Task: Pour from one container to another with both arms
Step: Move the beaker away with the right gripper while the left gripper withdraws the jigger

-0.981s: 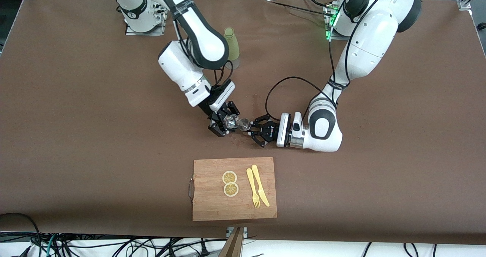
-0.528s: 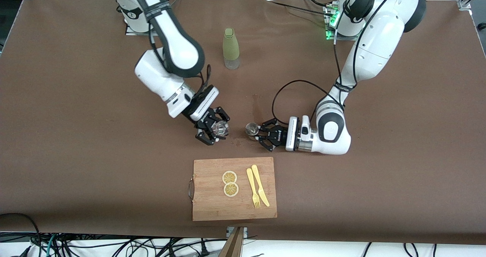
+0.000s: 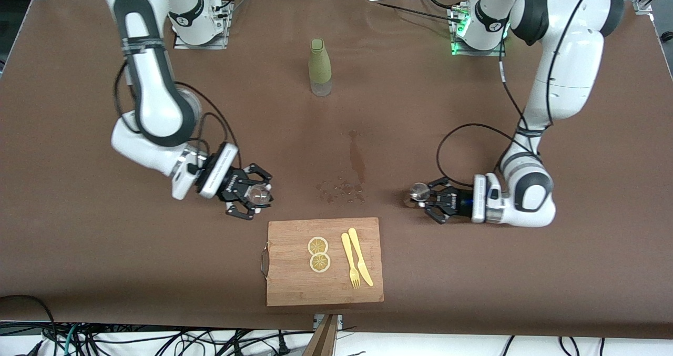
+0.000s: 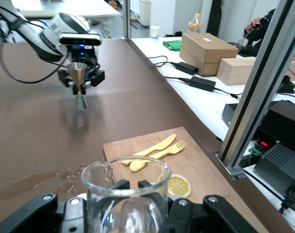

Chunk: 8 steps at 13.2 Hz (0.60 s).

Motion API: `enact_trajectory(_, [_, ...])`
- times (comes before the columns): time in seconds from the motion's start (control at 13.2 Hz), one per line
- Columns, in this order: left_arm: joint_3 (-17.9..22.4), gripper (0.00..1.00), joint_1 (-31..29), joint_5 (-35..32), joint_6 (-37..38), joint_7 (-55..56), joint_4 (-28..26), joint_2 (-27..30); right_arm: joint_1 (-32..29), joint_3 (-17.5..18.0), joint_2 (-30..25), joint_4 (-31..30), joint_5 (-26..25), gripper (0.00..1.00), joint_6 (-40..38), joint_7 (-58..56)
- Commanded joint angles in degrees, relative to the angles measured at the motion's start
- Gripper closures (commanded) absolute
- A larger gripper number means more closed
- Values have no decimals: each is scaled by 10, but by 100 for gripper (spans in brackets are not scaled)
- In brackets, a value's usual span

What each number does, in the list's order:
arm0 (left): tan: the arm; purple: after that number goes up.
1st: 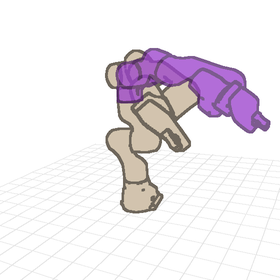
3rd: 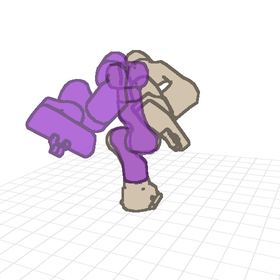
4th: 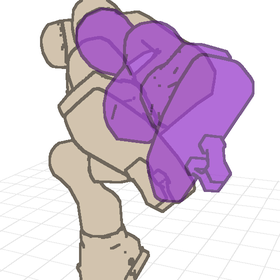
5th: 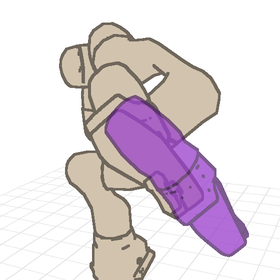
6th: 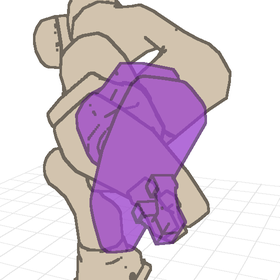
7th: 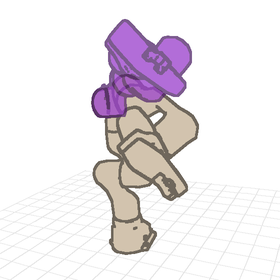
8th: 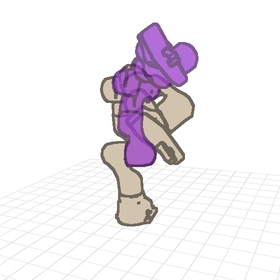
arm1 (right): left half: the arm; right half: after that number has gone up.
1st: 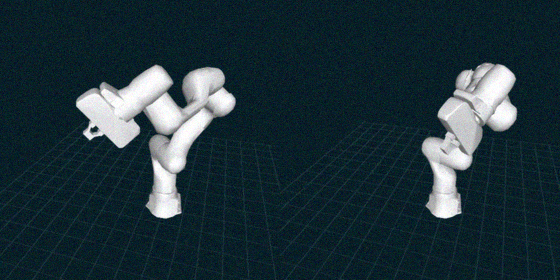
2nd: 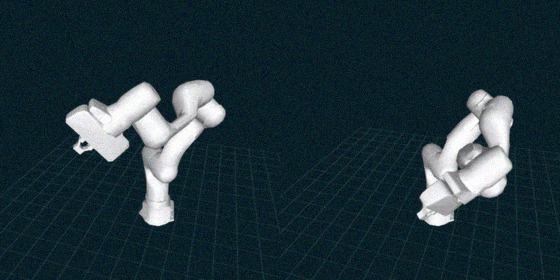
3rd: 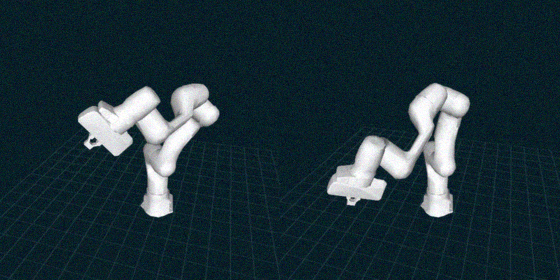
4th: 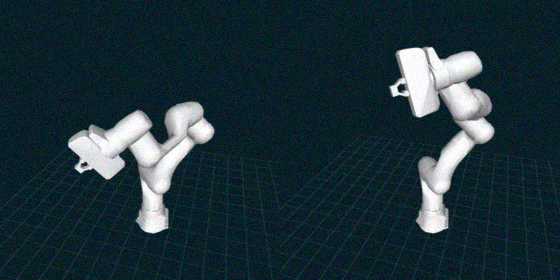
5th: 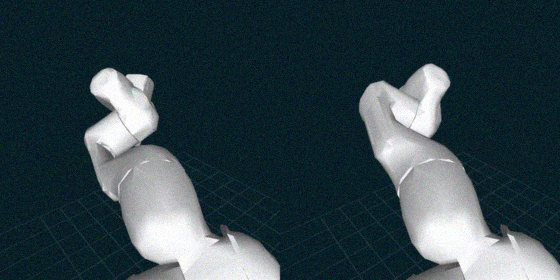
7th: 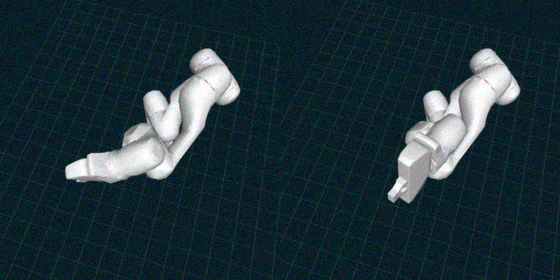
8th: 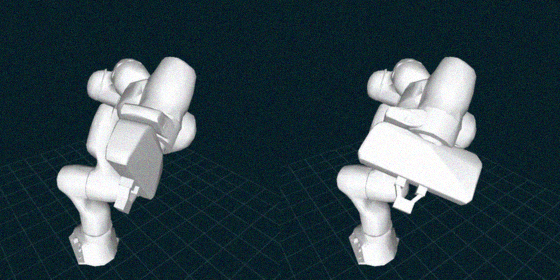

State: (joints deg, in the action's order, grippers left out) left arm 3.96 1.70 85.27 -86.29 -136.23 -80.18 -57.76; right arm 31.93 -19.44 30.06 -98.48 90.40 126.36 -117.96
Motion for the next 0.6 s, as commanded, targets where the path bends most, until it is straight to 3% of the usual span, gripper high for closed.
enact_trajectory(0.0, [22, 100, -39, -36, 34, -29, -7, 2, -53, 5, 10, -1, -16, 82, -92, -25])
enact_trajectory(0.15, [37, 100, -72, -55, 78, -57, -7, -2, -99, 6, 32, 0, -17, 82, -169, -52])
enact_trajectory(0.53, [75, 100, -141, -130, 145, -157, -6, -15, -176, 5, 98, -4, -32, 82, -266, -139])
